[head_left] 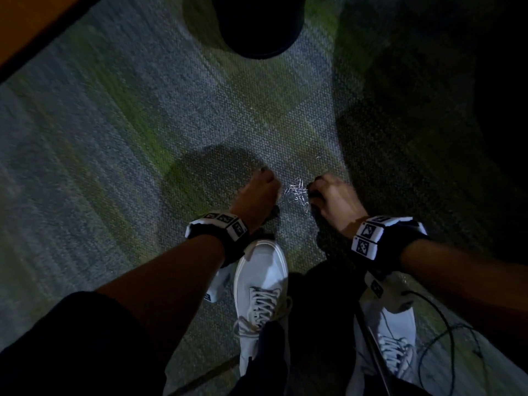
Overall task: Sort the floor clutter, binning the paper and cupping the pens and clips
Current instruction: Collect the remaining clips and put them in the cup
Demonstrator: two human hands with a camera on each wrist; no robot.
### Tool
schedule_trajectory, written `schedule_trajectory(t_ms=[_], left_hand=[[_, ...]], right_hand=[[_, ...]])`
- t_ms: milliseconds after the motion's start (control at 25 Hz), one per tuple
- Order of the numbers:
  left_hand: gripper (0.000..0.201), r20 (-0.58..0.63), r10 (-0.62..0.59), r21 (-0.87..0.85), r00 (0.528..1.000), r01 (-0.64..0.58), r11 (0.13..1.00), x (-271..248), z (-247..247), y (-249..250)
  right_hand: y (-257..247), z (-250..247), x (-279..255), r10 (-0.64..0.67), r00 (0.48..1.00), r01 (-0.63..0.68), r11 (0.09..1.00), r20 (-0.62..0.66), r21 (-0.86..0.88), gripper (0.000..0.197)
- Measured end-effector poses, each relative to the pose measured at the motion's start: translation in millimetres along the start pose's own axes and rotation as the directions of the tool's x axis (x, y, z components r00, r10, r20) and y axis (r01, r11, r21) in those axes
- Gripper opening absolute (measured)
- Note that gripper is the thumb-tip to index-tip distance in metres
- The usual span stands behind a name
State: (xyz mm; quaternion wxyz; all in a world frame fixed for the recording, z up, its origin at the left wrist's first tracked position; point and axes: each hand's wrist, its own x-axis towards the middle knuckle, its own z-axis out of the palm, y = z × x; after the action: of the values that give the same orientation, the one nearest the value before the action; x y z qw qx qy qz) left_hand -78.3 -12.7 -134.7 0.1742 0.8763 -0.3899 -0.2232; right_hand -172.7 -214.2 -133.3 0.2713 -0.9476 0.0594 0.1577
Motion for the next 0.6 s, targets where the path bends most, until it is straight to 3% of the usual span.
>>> schedule_trajectory(t_ms=[160,240,320,400,480,600], left_hand=[[0.012,0.157,0.039,0.240,0.987,-0.076,0.968,0.6,0.7,10.8],[0.015,0.199,0.051,0.239,0.979,-0.099,0.966,2.8,4.8,19.8],[0.023,0.199,0.012,0.159,0.980,-0.045,0.986,3.6,8.2,21.8],[0.017,0.105,0.026,0.058,0.994,-0.032,0.998,3.0,8.6,17.9],[0.007,-0.070,-0.026,-0.054,0.997,0.023,0.998,2.0,5.6,12.5],[0.009,-0.118,-0.150,-0.150,0.982,0.131,0.980,6.7,0.4,4.8]], right_hand=[[-9.2,3.7,6.5,-0.066,0.996,0.067,0.998,0.059,-0.009,0.015],[-13.7,0.7,11.2,-0.060,0.995,0.054,0.996,0.079,0.069,0.017],[-13.8,-2.9,19.7,0.015,1.000,-0.014,0.989,-0.007,0.149,0.017],[-14.1,-3.9,26.7,0.070,0.995,-0.060,0.988,-0.065,0.143,0.026],[-15.1,-1.7,29.3,0.042,0.998,-0.039,0.997,-0.037,0.074,0.040],[-14.9,2.6,24.6,-0.068,0.998,0.068,0.998,0.018,0.007,0.042]])
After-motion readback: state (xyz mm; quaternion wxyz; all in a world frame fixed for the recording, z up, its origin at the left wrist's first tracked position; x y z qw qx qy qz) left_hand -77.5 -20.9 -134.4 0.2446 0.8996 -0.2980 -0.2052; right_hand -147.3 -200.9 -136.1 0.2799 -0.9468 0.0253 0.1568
